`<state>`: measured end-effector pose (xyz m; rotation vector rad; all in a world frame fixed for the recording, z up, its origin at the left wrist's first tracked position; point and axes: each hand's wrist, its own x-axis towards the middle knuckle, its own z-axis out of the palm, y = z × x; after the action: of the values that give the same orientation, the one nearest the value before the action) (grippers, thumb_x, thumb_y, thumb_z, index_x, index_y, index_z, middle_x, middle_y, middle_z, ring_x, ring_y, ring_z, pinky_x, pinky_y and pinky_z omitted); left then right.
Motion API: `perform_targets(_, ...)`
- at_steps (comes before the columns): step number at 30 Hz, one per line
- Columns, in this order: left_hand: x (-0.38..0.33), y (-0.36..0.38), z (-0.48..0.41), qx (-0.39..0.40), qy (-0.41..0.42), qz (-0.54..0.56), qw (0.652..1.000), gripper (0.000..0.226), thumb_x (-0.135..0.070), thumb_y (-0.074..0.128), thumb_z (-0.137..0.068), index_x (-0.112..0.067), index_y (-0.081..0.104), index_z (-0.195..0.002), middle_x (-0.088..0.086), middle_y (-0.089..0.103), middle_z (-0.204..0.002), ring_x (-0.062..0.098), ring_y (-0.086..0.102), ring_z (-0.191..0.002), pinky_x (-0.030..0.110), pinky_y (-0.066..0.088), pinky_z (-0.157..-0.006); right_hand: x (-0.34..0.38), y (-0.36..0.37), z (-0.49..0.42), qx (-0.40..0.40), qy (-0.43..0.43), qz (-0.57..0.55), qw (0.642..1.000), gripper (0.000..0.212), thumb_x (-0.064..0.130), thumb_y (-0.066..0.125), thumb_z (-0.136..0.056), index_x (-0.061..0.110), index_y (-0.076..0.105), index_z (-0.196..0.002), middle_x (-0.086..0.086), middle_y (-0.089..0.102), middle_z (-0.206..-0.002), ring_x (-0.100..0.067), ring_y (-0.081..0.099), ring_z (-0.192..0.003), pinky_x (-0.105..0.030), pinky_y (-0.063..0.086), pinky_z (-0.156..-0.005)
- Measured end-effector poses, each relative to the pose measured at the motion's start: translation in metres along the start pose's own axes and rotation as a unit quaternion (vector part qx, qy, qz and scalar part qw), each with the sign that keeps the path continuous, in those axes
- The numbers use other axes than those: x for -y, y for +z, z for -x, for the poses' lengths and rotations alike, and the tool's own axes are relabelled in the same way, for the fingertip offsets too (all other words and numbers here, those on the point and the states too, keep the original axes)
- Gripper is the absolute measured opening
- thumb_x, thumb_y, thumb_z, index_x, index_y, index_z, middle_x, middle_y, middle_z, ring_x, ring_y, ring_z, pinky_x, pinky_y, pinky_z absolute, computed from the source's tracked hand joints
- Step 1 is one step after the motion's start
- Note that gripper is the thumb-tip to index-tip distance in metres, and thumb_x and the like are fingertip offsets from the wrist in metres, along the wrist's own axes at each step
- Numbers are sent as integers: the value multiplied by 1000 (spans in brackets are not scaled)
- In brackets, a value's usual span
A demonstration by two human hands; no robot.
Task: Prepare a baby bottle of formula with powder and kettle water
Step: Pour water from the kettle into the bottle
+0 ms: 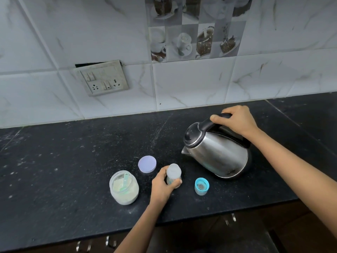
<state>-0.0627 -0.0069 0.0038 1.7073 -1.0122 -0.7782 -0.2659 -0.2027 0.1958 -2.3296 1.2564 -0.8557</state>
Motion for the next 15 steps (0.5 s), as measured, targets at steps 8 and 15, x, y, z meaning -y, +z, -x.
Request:
perform_targets(8,0,1,2,0,-5,-7,1000,49,-21,81,-73,-42,54,-109,-26,63,-108,-14,56,-103,3,42,-81,-64,9,3,-91,103,-219,966,67,64,64,-72,-3,68,-68,-14,50,-53,-19,43,-47,-32,37,-55)
perform_targets(15,1,2,2,-5,-6,0,1000,49,-17,81,-73,-41,55,-107,-24,65,-107,-14,57,-101,2,41,-81,-94,24,8,-131,153,-322,925,50,56,65,-74,14,57,-50,10,43,-40,-8,39,-41,-21,32,-43)
